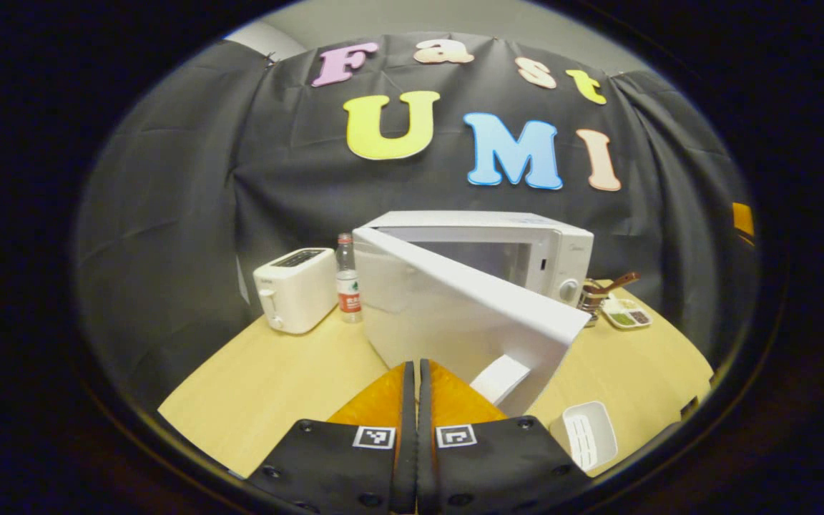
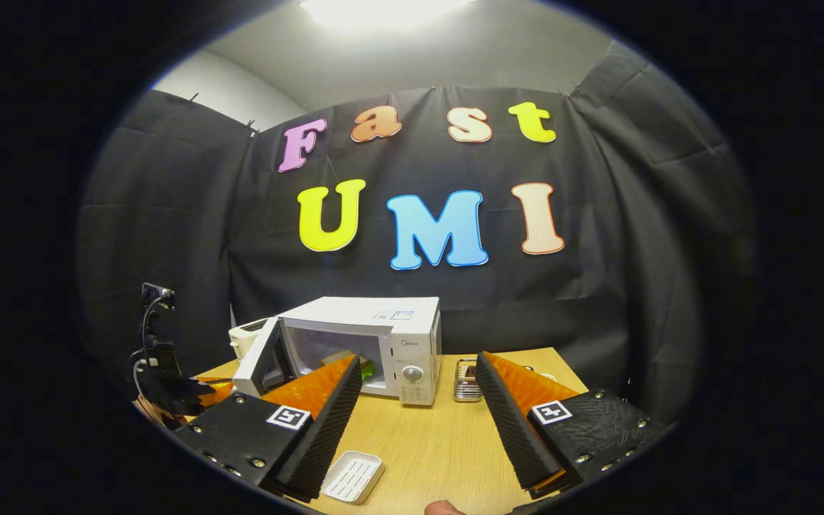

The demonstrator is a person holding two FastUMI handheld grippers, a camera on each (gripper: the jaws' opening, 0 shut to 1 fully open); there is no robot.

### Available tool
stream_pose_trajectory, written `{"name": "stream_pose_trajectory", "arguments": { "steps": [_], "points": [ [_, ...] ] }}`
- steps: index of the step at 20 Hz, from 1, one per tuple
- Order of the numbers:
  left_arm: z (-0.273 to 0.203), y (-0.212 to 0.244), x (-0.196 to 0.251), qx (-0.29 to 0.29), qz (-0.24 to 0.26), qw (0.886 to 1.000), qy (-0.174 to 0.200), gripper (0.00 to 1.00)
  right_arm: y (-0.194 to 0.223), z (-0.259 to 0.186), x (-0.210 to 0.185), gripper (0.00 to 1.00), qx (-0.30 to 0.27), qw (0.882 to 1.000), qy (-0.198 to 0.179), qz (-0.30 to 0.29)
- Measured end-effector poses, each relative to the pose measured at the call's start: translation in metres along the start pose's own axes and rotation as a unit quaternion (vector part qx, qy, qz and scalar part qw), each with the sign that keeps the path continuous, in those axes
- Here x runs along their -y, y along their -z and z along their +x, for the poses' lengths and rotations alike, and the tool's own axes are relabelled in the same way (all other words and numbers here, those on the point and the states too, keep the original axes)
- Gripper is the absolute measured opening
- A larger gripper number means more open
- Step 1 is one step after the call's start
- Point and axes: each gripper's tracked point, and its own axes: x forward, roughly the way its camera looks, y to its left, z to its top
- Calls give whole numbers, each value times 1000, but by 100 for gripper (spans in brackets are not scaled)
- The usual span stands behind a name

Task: Open the microwave oven with the left hand, put the food in, and close the microwave oven.

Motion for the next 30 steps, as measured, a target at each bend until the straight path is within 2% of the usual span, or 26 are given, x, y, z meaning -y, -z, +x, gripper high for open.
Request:
{"name": "stream_pose_trajectory", "arguments": {
  "steps": [7,8,10,11,12,14,18,19,20,30],
  "points": [
    [41,-21,42,2,16,996,90,4,-2,10,-10,96,-6,999,35,-10],
    [47,-26,46,3,17,995,96,7,-1,10,-11,96,-7,999,40,-11],
    [58,-31,54,5,14,993,116,7,3,15,-14,96,-14,999,50,-12],
    [63,-33,58,5,12,992,124,4,4,17,-14,96,-16,998,56,-10],
    [69,-36,62,6,12,991,132,7,4,20,-14,96,-18,998,61,-8],
    [83,-44,68,10,17,989,146,7,4,23,-16,96,-17,997,73,-6],
    [110,-56,72,16,24,986,161,10,5,25,-13,96,-20,995,98,-11],
    [116,-59,72,17,26,986,163,7,7,27,-12,96,-22,994,105,-9],
    [124,-60,71,16,27,986,164,10,8,28,-11,96,-23,994,111,-7],
    [183,-72,68,12,16,985,170,7,18,37,-9,96,-46,987,153,-5]
  ]
}}
